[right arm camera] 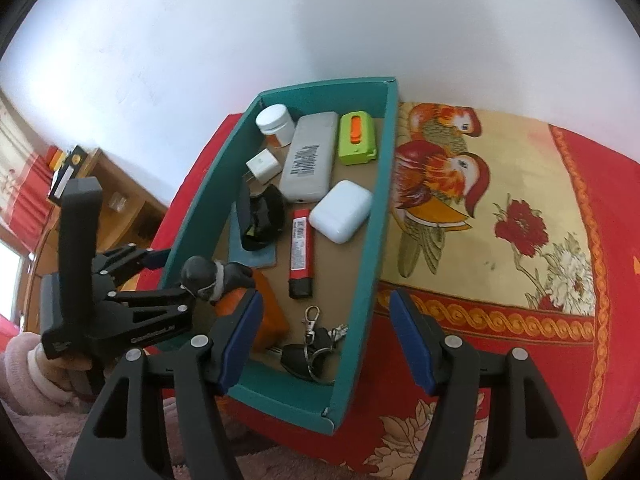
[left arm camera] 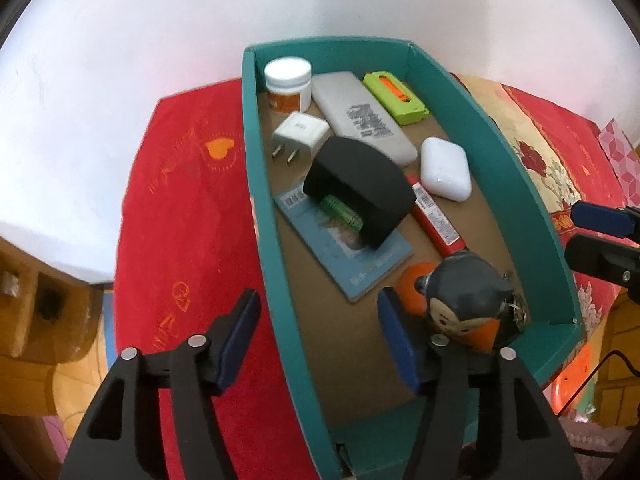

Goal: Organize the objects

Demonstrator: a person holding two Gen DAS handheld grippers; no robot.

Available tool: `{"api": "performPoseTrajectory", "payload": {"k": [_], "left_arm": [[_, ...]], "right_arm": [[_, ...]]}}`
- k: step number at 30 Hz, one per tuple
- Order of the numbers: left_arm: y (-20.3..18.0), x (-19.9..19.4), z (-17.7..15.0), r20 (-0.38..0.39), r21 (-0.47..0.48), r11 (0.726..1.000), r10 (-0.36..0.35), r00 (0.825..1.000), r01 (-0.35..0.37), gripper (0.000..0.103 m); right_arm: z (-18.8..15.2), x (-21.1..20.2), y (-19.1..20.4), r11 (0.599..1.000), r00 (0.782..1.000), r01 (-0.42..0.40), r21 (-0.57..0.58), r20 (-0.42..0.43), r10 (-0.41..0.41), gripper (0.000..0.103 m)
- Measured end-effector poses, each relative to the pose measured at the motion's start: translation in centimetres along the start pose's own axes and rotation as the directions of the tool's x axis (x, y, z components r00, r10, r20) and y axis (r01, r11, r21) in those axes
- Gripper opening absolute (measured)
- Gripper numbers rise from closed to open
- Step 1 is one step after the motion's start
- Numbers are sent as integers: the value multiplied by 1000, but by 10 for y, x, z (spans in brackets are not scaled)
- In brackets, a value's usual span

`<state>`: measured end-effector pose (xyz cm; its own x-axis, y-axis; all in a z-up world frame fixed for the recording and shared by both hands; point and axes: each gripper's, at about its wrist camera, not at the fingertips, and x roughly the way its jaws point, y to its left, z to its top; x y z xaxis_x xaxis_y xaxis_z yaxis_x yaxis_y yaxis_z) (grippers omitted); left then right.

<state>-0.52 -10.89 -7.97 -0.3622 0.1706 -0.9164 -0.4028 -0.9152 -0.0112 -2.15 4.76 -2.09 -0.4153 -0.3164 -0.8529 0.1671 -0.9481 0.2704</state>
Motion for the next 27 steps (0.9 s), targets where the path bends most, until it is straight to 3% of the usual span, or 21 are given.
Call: {"api": "performPoseTrajectory", "payload": {"k": [7, 13, 22, 27], "left_arm": [[-4, -24, 0, 54, -61, 995, 80, 995, -77, 78], [-13, -53, 2, 104, -149, 979, 158, 982, -141, 79], [-49, -91, 10, 153, -207, 965, 192, 969, -159, 79], [-75, -104, 12, 159, -228, 962, 187, 969, -148, 79]], "right_arm": [[-5, -11, -8, 999, 998, 49, -8, 41, -49, 73], [-6, -30, -21, 999, 997, 31, -42, 76, -28, 76], [-8, -69, -32, 997, 990, 4, -80, 142, 8, 76], [-10, -95, -34, 997, 982, 39, -68, 187, -26, 76]]}}
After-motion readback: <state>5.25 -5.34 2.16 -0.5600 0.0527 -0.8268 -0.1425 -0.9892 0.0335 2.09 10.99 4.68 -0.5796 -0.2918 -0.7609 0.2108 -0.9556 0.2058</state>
